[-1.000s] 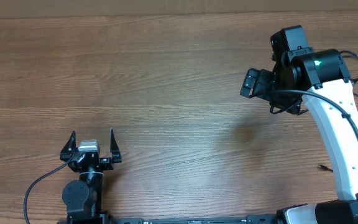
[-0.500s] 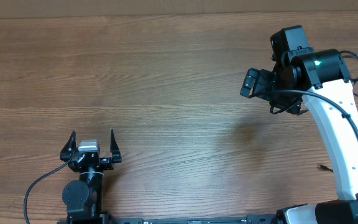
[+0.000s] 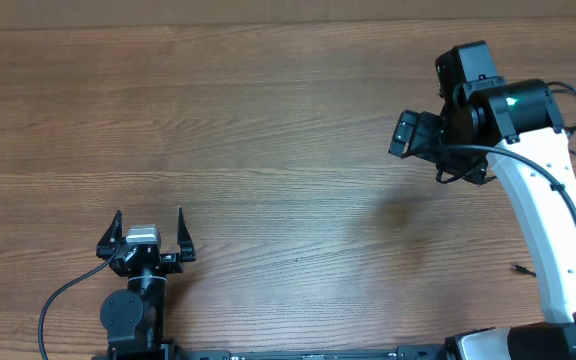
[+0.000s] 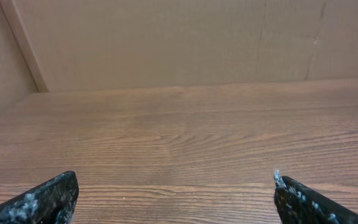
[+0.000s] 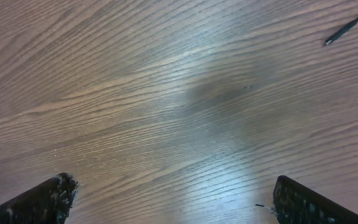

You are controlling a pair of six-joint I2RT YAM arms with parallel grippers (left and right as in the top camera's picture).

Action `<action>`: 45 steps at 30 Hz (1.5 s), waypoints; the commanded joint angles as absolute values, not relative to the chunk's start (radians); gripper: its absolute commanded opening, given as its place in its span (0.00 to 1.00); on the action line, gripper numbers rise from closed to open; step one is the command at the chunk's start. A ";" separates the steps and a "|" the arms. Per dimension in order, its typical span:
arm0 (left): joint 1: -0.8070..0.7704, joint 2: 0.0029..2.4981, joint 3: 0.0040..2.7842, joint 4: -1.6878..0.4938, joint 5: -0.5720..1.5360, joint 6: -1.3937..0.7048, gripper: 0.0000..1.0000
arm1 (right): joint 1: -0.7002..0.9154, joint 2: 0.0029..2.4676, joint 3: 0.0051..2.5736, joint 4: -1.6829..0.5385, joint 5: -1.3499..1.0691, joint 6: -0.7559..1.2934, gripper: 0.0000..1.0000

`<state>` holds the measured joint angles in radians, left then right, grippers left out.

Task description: Untangle cables

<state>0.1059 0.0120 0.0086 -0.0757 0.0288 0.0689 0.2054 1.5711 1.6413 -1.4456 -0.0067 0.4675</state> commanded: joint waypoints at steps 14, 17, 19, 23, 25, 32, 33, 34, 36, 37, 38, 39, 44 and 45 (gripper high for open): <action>0.113 0.004 0.004 -0.078 0.026 0.052 1.00 | 0.212 0.835 1.021 -0.820 0.088 0.607 1.00; 0.113 0.004 0.004 -0.078 0.026 0.052 1.00 | 0.197 0.699 0.833 -0.665 0.089 0.606 1.00; 0.113 0.004 0.005 -0.078 0.026 0.052 1.00 | 0.177 0.653 0.763 -0.582 0.089 0.606 1.00; 0.113 0.004 0.004 -0.078 0.026 0.052 1.00 | 0.136 0.605 0.636 -0.384 0.088 0.606 1.00; 0.113 0.004 0.005 -0.078 0.026 0.052 1.00 | 0.134 0.595 0.593 -0.300 0.088 0.606 1.00; 0.113 0.004 0.004 -0.078 0.026 0.052 1.00 | 0.133 0.583 0.506 -0.176 0.089 0.606 1.00; 0.113 0.004 0.004 -0.078 0.026 0.052 1.00 | 0.133 0.583 0.503 -0.176 0.089 0.606 1.00; 0.113 0.004 0.004 -0.078 0.026 0.052 1.00 | 0.133 0.583 0.502 -0.176 0.089 0.606 1.00; 0.113 0.004 0.004 -0.078 0.026 0.052 1.00 | 0.133 0.583 0.491 -0.161 0.089 0.606 1.00; 0.113 0.004 0.004 -0.078 0.026 0.052 1.00 | 0.133 0.583 0.484 -0.156 0.089 0.606 1.00; 0.113 0.004 0.004 -0.078 0.026 0.052 1.00 | 0.133 0.582 0.478 -0.152 0.089 0.606 1.00; 0.113 0.004 0.004 -0.078 0.026 0.052 1.00 | 0.133 0.582 0.461 -0.138 0.089 0.606 1.00; 0.113 0.004 0.004 -0.078 0.026 0.052 1.00 | 0.133 0.582 0.368 -0.039 0.088 0.606 1.00; 0.113 0.004 0.004 -0.078 0.026 0.052 1.00 | 0.133 0.582 0.349 -0.018 0.085 0.607 1.00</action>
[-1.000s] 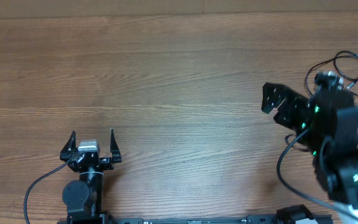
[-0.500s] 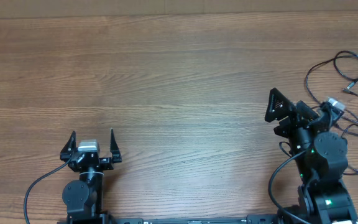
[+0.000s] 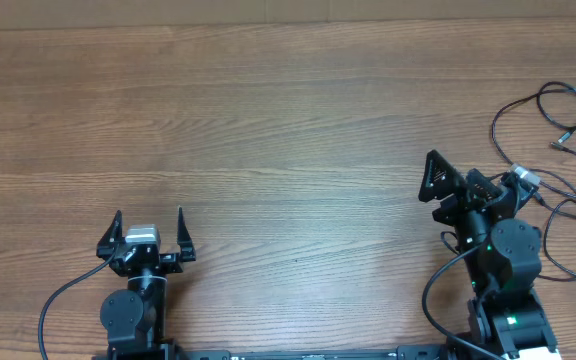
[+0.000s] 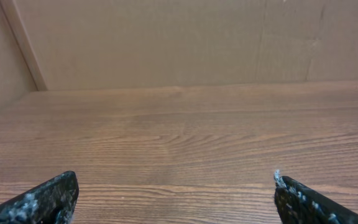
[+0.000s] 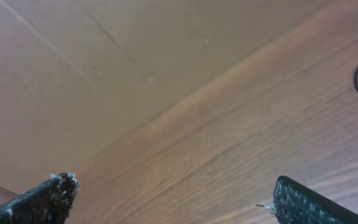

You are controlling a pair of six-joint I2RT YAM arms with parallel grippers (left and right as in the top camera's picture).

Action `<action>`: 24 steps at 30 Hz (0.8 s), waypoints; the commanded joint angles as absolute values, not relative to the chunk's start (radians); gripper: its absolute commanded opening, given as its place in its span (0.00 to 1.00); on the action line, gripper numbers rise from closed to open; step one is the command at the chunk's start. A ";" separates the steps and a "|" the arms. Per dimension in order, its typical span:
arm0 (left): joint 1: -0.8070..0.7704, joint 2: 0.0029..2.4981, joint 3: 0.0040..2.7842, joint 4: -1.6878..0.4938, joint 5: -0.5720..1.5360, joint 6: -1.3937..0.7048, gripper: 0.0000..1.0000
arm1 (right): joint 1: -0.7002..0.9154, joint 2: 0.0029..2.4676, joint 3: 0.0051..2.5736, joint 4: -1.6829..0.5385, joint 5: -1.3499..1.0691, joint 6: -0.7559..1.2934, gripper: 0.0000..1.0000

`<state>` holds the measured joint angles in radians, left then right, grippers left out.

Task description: Untangle cables

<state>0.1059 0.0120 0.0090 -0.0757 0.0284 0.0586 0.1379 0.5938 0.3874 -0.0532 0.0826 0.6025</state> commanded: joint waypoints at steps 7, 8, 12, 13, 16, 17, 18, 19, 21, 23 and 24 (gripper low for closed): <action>0.113 0.004 0.004 -0.078 0.026 0.052 1.00 | 0.133 0.577 0.199 0.189 0.031 0.606 1.00; 0.113 0.004 0.004 -0.078 0.026 0.052 1.00 | 0.133 0.570 0.176 0.220 0.027 0.607 1.00; 0.113 0.004 0.004 -0.078 0.026 0.052 1.00 | 0.133 0.519 0.068 0.353 0.021 0.607 1.00; 0.113 0.004 0.005 -0.078 0.026 0.052 1.00 | 0.133 0.481 0.034 0.371 0.021 0.606 1.00; 0.113 0.004 0.004 -0.078 0.026 0.052 1.00 | 0.134 0.377 0.008 0.307 0.024 0.606 1.00; 0.113 0.004 0.005 -0.078 0.026 0.052 1.00 | 0.134 0.342 0.008 0.282 0.025 0.606 1.00; 0.113 0.004 0.004 -0.078 0.026 0.052 1.00 | 0.133 0.307 0.008 0.261 0.025 0.606 1.00; 0.113 0.004 0.004 -0.078 0.026 0.052 1.00 | 0.133 0.290 0.008 0.251 0.025 0.605 1.00; 0.113 0.004 0.004 -0.078 0.026 0.052 1.00 | 0.133 0.251 0.008 0.227 0.034 0.605 1.00; 0.113 0.004 0.005 -0.078 0.026 0.052 1.00 | 0.133 0.189 0.008 0.189 0.044 0.602 1.00; 0.113 0.004 0.005 -0.078 0.026 0.052 1.00 | 0.133 0.157 0.008 0.166 0.044 0.595 1.00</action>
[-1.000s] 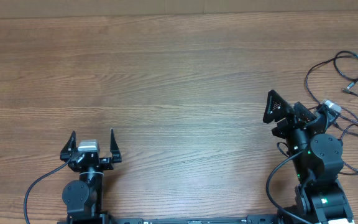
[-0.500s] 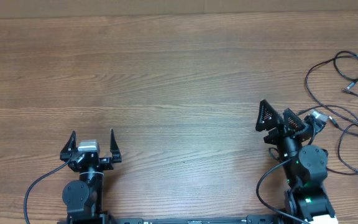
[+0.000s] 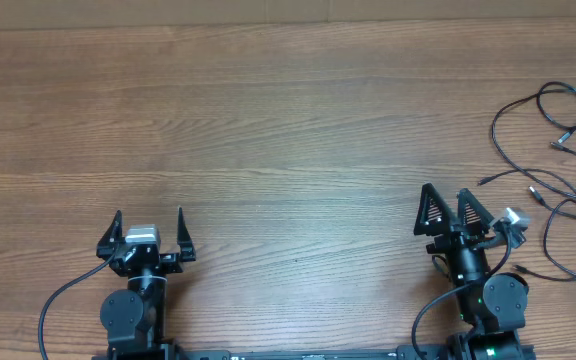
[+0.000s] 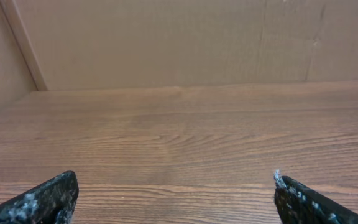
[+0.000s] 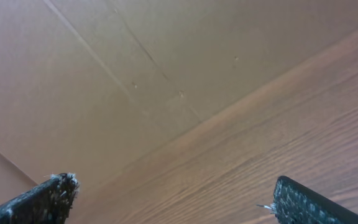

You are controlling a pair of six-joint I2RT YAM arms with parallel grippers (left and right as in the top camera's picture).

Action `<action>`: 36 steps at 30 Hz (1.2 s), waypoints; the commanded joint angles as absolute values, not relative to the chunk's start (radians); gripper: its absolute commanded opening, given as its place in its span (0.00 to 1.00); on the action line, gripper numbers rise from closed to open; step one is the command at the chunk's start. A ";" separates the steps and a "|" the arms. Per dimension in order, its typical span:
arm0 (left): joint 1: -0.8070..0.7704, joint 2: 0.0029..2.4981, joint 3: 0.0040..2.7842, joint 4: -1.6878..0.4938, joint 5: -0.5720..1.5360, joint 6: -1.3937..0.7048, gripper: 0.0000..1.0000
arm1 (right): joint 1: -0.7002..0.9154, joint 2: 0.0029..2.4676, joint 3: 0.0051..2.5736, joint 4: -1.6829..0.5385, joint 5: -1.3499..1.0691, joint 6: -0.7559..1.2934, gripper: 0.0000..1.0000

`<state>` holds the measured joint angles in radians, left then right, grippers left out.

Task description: Untangle cables

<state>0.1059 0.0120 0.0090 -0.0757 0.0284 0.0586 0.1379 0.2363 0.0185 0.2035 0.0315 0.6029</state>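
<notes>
Thin black cables (image 3: 553, 150) lie in loose loops at the far right of the wooden table, seen only in the overhead view. My right gripper (image 3: 450, 212) is open at the front right, left of the cables and apart from them, holding nothing. At the front left my left gripper (image 3: 149, 230) is open with nothing between its fingers. The left wrist view shows its two fingertips (image 4: 48, 199) wide apart over bare wood. In the right wrist view the fingertips (image 5: 303, 202) point at the back wall and no cable shows.
A brown cardboard wall (image 4: 166, 43) stands along the back edge of the table (image 3: 268, 130). The cables reach the table's right edge. Each arm's own black lead (image 3: 53, 310) runs behind its base at the front.
The right arm has drawn further back toward its base and its gripper now sits lower at the front right. The cables and the left arm have not moved.
The right arm was stretched out over the right side of the table, camera looking down at bare wood, hiding the cables. Then it was folded back near its base, leaving the cables in view. Now it is at its base. The left arm stayed still.
</notes>
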 commanded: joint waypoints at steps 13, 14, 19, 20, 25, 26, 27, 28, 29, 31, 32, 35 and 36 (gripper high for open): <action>0.113 0.004 0.004 -0.078 0.026 0.052 1.00 | 0.115 0.003 0.008 -0.084 0.035 0.051 1.00; 0.113 0.004 0.004 -0.078 0.026 0.052 1.00 | 0.115 0.003 0.008 -0.084 0.036 0.006 1.00; 0.113 0.004 0.005 -0.078 0.026 0.052 1.00 | 0.115 0.003 0.008 -0.084 0.043 -0.082 1.00; 0.113 0.004 0.005 -0.078 0.026 0.052 1.00 | 0.115 0.003 0.008 -0.084 0.042 -0.075 1.00; 0.113 0.004 0.004 -0.078 0.026 0.052 1.00 | 0.068 0.003 0.008 -0.084 0.027 -0.075 1.00; 0.113 0.004 0.005 -0.078 0.026 0.052 1.00 | 0.059 0.003 0.008 -0.084 0.025 -0.075 1.00; 0.113 0.004 0.004 -0.078 0.026 0.052 1.00 | 0.051 0.003 0.008 -0.084 0.025 -0.075 1.00; 0.113 0.004 0.005 -0.078 0.026 0.052 1.00 | 0.046 0.003 0.008 -0.084 0.025 -0.075 1.00; 0.113 0.004 0.004 -0.078 0.026 0.052 1.00 | 0.041 0.003 0.008 -0.085 0.025 -0.076 1.00; 0.113 0.004 0.004 -0.078 0.026 0.052 1.00 | 0.037 0.003 0.008 -0.084 0.024 -0.076 1.00; 0.113 0.004 0.004 -0.078 0.026 0.052 1.00 | 0.037 0.003 0.008 -0.084 0.025 -0.076 1.00; 0.113 0.004 0.004 -0.078 0.026 0.052 1.00 | 0.037 0.003 0.008 -0.084 0.025 -0.076 1.00; 0.113 0.004 0.004 -0.078 0.026 0.052 1.00 | 0.037 0.003 0.008 -0.084 0.025 -0.076 1.00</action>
